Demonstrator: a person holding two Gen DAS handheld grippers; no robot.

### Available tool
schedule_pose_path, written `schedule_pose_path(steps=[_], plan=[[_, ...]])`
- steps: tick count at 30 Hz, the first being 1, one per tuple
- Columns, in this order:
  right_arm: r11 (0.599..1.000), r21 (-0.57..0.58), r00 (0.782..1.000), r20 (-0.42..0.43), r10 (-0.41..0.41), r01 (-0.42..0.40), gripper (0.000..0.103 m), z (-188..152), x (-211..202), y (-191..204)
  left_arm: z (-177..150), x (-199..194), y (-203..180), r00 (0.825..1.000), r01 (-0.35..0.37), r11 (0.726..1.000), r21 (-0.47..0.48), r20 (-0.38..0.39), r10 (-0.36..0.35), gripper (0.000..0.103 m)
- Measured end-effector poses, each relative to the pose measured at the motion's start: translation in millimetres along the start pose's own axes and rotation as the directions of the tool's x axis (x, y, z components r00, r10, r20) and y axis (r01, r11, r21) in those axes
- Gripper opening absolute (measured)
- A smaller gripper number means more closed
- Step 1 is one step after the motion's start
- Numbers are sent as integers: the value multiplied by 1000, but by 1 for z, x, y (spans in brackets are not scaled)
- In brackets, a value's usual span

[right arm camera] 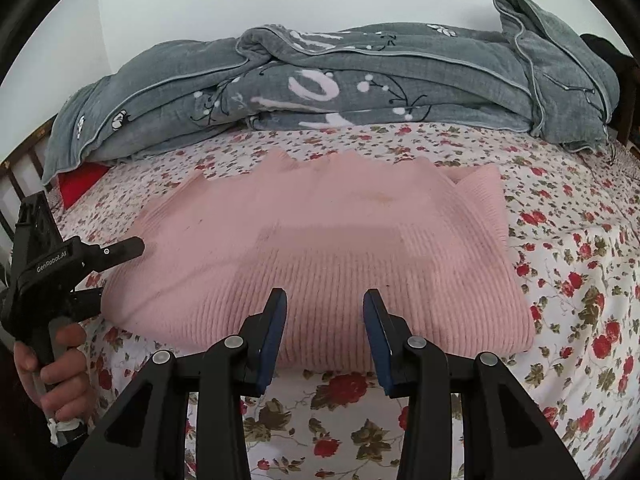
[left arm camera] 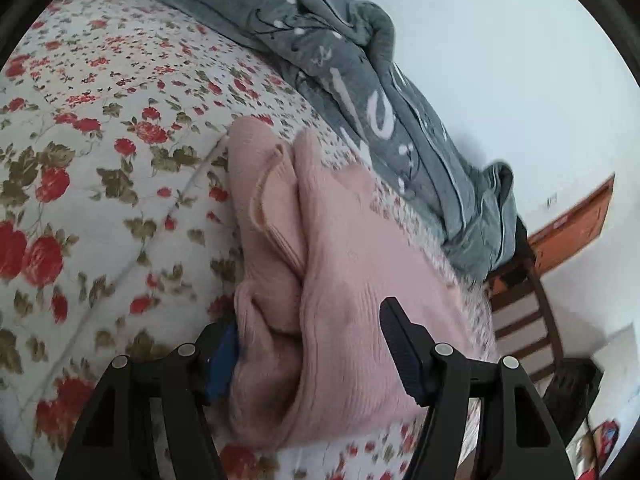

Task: Fold small clothes

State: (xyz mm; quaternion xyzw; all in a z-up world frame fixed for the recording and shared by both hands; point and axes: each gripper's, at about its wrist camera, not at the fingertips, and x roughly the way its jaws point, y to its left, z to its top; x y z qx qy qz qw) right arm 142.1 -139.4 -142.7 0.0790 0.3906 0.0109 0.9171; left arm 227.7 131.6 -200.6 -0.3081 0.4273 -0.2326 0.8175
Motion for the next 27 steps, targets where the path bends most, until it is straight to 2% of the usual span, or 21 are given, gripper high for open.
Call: schedule_pose_path(steps=[3, 6, 9, 11, 15, 17, 19, 23, 25, 27], plan=[[1000, 6, 1000, 6, 3, -3, 40, 0, 0, -5, -9, -16, -2, 999, -23, 999, 42, 45, 21, 64], [1000, 22, 1000, -6, 14, -13, 40, 0, 5, -9, 0, -22, -5, 994, -34, 997, 66, 107, 27, 64], [999, 29, 1000, -17, 19, -18, 40, 0, 7, -9, 18, -4, -7, 998, -21, 998, 64, 59, 17, 64], [1000, 22, 1000, -11, 22, -22, 39, -1, 5, -9, 24, 10, -3, 997, -65, 997, 37, 33, 64, 64], [1000, 3, 1000, 16, 11, -11, 40, -2, -1, -10, 13, 7, -5, 998, -61, 995, 78, 22, 60, 64], [1000, 0, 1000, 14, 25, -25, 40, -3, 0, -10, 4, 0, -6, 1000, -25, 997, 79, -6, 25, 64], [998, -4, 998, -5, 55, -55, 40, -5, 5, -9, -4, -5, -3, 1000, 10, 998, 55, -19, -9, 64], [998, -15, 996, 61, 70, -69, 40, -8, 9, 2, -4, -6, 3, 999, 41, 999, -11, -13, -41, 64], [997, -24, 995, 69, 75, -73, 40, -10, 18, 8, 2, 0, 3, 999, 38, 998, -46, -13, -39, 64], [998, -50, 998, 43, 35, -33, 39, -14, 31, 14, 9, 6, 2, 1000, 8, 998, -65, -16, -9, 64]])
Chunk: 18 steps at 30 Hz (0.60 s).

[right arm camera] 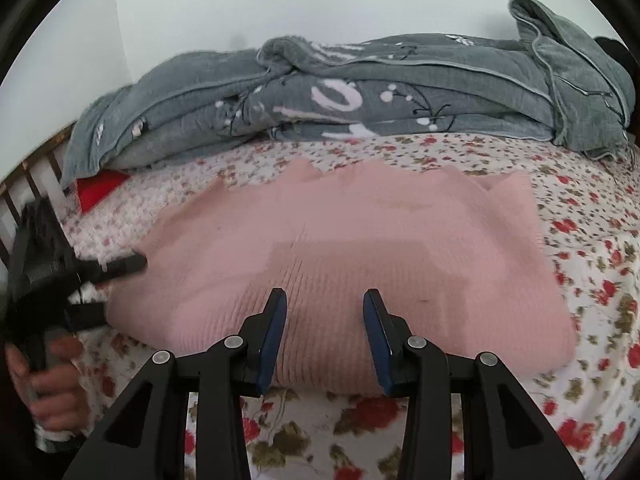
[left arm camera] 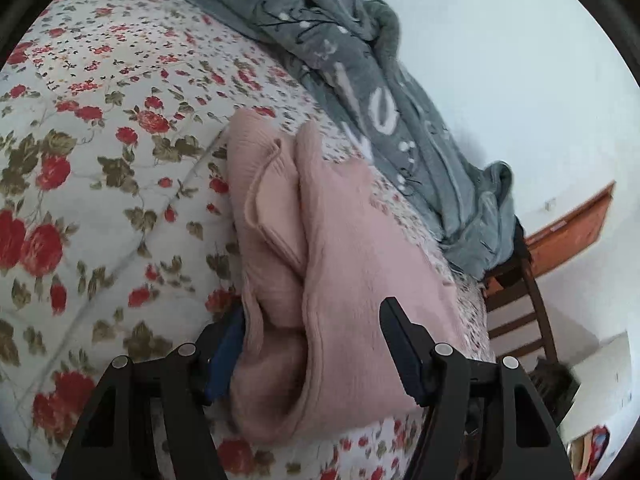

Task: Fold small clothes

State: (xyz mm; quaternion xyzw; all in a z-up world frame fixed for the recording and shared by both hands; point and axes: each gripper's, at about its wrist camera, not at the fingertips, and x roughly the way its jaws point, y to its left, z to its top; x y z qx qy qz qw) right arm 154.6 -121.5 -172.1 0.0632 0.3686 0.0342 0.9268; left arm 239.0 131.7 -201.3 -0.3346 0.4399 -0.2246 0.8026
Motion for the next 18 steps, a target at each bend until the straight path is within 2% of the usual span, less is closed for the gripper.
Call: schedule_pose_path(steps=[3, 5, 6, 7, 13, 16, 18], plan=[[999, -39, 999, -3, -33, 33, 40, -10, 15, 5, 4, 5, -9, 999, -53, 998, 13, -3, 53, 60], [996, -75, 999, 15, -48, 49, 40, -15, 18, 8, 5, 8, -16, 996, -93, 996, 19, -13, 93, 48], [995, -82, 999, 16, -50, 51, 40, -16, 19, 9, 4, 9, -19, 994, -106, 994, 15, -21, 106, 35], [995, -83, 999, 15, -49, 50, 41, -16, 19, 8, 4, 8, -21, 993, -113, 993, 13, -27, 114, 30], [996, -83, 999, 0, -45, 44, 41, -13, 20, 7, 10, -6, -57, 992, -123, 992, 40, 3, 123, 24], [999, -34, 1000, -3, 24, -24, 40, -5, -1, -8, 15, -10, -84, 990, -141, 987, 74, 12, 140, 23], [997, 40, 997, 46, 65, -67, 40, -3, -26, -30, 17, -9, -104, 987, -162, 981, 111, 15, 161, 23]])
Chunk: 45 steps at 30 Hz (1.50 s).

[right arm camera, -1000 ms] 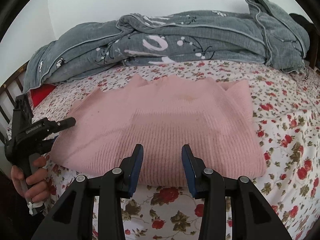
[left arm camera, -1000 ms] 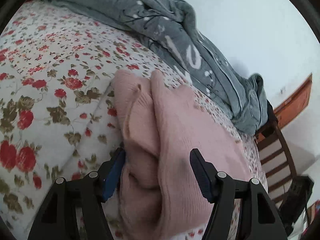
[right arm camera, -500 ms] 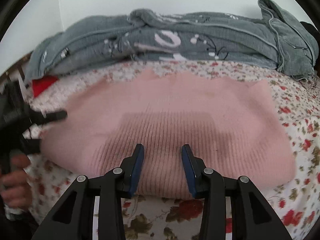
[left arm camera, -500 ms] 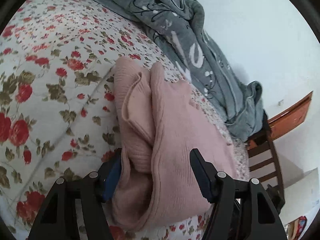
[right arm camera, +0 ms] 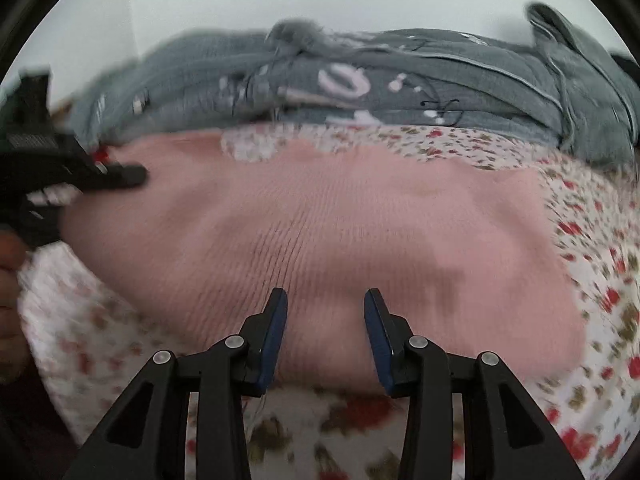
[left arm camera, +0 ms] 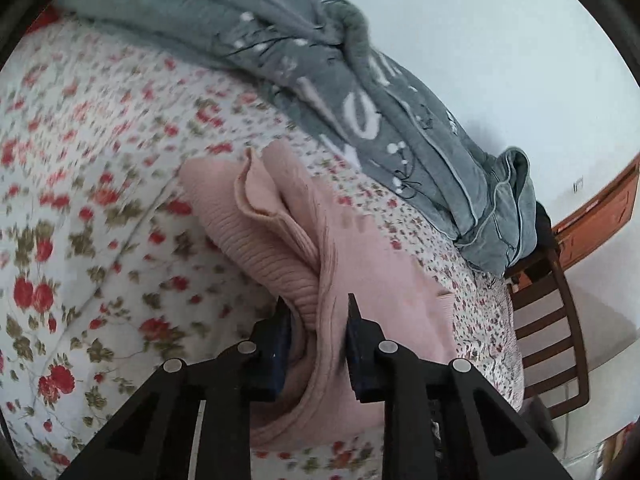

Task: Fold small clothes

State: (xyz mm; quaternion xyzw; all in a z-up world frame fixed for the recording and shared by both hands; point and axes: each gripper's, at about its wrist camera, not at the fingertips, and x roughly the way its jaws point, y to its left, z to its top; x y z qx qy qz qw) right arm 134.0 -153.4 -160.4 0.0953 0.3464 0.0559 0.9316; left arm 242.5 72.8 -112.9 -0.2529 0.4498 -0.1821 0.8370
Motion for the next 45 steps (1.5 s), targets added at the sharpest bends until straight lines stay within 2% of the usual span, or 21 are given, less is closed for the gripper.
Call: schedule_pose_path(steps=[6, 12, 16, 20, 21, 23, 24, 25, 28, 30, 32, 36, 39, 40, 43, 45], plan=[[993, 118, 998, 46, -34, 29, 41, 0, -61, -79, 10, 13, -67, 996, -82, 995, 64, -24, 83, 22], [971, 215, 992, 49, -118, 105, 41, -13, -98, -146, -8, 47, -142, 995, -66, 985, 157, -61, 77, 22], [960, 253, 989, 46, -138, 122, 41, -19, -111, -168, -43, 91, -184, 990, -32, 973, 229, -129, 63, 22], [955, 266, 989, 37, -145, 130, 41, -25, -114, -179, -82, 143, -194, 962, -33, 969, 244, -256, 97, 23], [955, 269, 989, 36, -141, 126, 41, -25, -115, -181, -87, 144, -195, 965, -34, 964, 263, -242, 100, 23], [954, 275, 990, 37, -134, 118, 41, -26, -118, -183, -89, 128, -202, 979, -1, 949, 314, -194, 65, 36], [955, 277, 991, 41, -124, 108, 41, -25, -118, -182, -88, 120, -204, 981, 39, 947, 319, -194, 25, 47], [957, 274, 993, 47, -111, 94, 41, -23, -118, -180, -84, 109, -203, 980, 89, 944, 318, -200, -25, 52], [964, 257, 995, 59, -76, 59, 41, -14, -114, -171, -72, 77, -199, 985, 119, 936, 331, -158, -70, 56], [971, 240, 997, 68, -34, 17, 42, -5, -110, -161, -66, 54, -187, 996, 60, 936, 346, -82, -34, 59], [973, 229, 997, 82, 14, -33, 46, 6, -103, -151, -61, 40, -167, 999, 4, 941, 338, -37, 8, 59], [948, 273, 985, 98, 140, -162, 53, 24, -80, -135, -58, 30, -123, 998, -40, 954, 298, -43, 56, 59], [926, 321, 979, 103, 175, -199, 53, 32, -59, -127, -62, 31, -99, 994, -81, 950, 300, -41, 98, 59], [928, 324, 982, 96, 161, -184, 51, 35, -49, -123, -63, 31, -94, 993, -96, 949, 301, -39, 113, 59], [957, 269, 994, 15, 110, -110, 14, 41, -21, -107, -62, 31, -78, 991, -110, 953, 281, -48, 128, 59], [973, 226, 998, -26, 58, -50, 9, 40, -11, -100, -61, 31, -69, 992, -96, 962, 255, -54, 113, 59]])
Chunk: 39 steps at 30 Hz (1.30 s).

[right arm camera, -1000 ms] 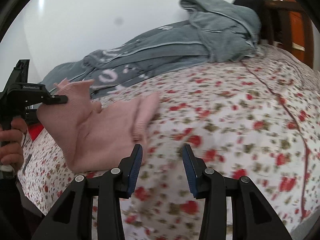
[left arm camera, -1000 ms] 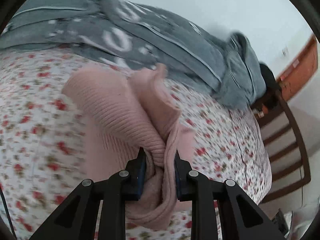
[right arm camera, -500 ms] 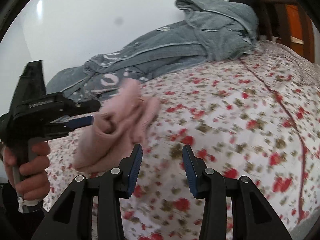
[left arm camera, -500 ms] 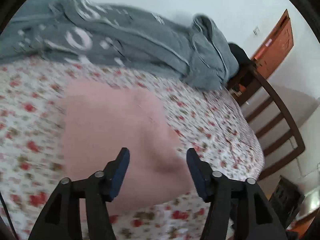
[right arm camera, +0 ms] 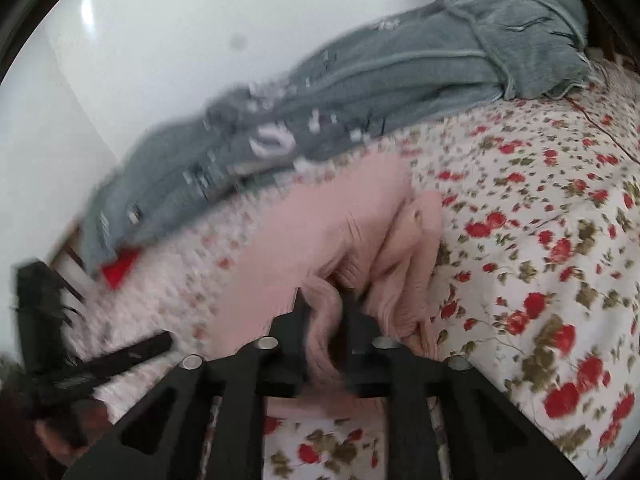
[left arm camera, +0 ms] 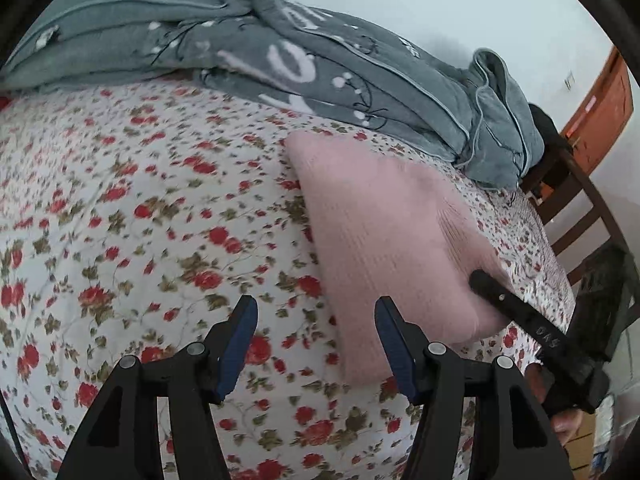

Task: Fold small clothes

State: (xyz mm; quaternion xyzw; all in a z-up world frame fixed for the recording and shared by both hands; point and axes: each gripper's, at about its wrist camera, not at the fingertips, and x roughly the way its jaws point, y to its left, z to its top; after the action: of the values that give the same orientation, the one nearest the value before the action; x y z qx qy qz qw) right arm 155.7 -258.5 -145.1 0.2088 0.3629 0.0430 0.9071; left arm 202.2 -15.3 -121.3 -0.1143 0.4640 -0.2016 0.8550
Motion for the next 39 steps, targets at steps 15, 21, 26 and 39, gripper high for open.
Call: schedule_pose_path(steps=[15, 21, 26, 39], plan=[[997, 58, 995, 75, -59, 55, 28, -28, -34, -48, 2, 17, -36, 998, 63, 997, 51, 11, -63, 58], [971, -100, 976, 22, -217, 219, 28, -38, -18, -44, -22, 67, -57, 993, -49, 992, 116, -106, 61, 61], [961, -142, 972, 18, -236, 236, 25, -35, -30, -43, -19, 54, -50, 995, 16, 995, 96, -96, -6, 60], [997, -33, 994, -85, -68, 65, 50, 59, 26, -50, 70, 79, -45, 995, 77, 995, 65, -74, -72, 59]])
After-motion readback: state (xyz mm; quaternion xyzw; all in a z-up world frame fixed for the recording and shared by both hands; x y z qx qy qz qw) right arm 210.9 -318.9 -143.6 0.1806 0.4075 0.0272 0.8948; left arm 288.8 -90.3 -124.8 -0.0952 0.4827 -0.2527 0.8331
